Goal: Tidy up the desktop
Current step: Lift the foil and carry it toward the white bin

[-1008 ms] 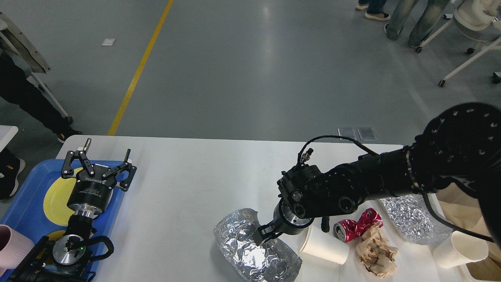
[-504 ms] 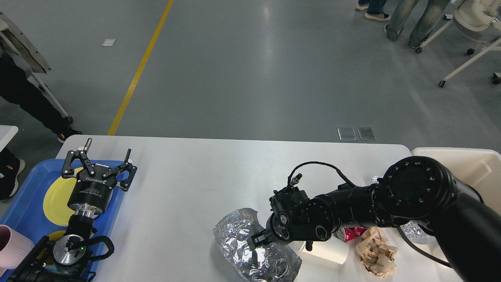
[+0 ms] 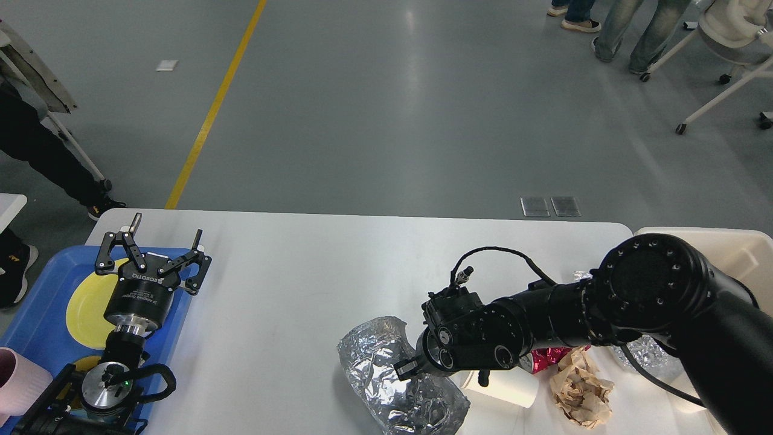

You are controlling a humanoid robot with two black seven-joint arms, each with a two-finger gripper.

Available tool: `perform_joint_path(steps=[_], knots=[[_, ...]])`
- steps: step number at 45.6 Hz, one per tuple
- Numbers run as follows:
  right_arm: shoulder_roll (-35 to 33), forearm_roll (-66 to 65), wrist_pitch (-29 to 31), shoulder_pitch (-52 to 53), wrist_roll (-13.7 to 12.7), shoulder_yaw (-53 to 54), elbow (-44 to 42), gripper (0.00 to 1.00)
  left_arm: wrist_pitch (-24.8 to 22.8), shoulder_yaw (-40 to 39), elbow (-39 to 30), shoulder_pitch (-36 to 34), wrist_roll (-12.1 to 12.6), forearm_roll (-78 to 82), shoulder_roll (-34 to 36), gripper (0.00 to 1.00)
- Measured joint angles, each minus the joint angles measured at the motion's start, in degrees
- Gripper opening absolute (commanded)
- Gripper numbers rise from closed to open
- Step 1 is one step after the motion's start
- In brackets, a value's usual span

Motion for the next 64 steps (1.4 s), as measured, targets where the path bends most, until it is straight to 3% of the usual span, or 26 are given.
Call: perform_joint_path(steps=[16,23,35,46,50,55,64], knots=[[-0.6,1.3,-0.2,0.2,-0.1,1.2,-0.1,0.0,0.0,0.0,0.0,0.0,0.0,-0.1,0.0,0.97],[-3.2,9.7,1.8,5.5,0.1,1.6,2.0,0.0,0.0,0.0,0.0,0.0,0.1,0.0,0.0,0.97],[-11.1,33.1,17.7,26.3,0.0,-5.0,5.7,0.0,0.1,0.0,0.0,0.0,0.1,0.0,0.0,0.97],[-16.7,44.0,32.0,45.8,0.9,-19.2,7.7,0.0,0.1,0.0,0.0,0.0,0.1,0.0,0.0,0.97],[-18.8,45.9,33.9,52.2,1.3,-22.5,11.7,0.0,0.1,0.0,0.0,0.0,0.1,0.0,0.0,0.97],[-21.3,48.3,34.4,60.6,3.8,-27.7,17.6,0.0,0.1,0.0,0.0,0.0,0.0,0.0,0.0,0.97],[-22.3,49.4,36.6,71.1,11.6,-39.9,21.5,0.0,0.1,0.0,0.0,0.0,0.0,0.0,0.1,0.97]])
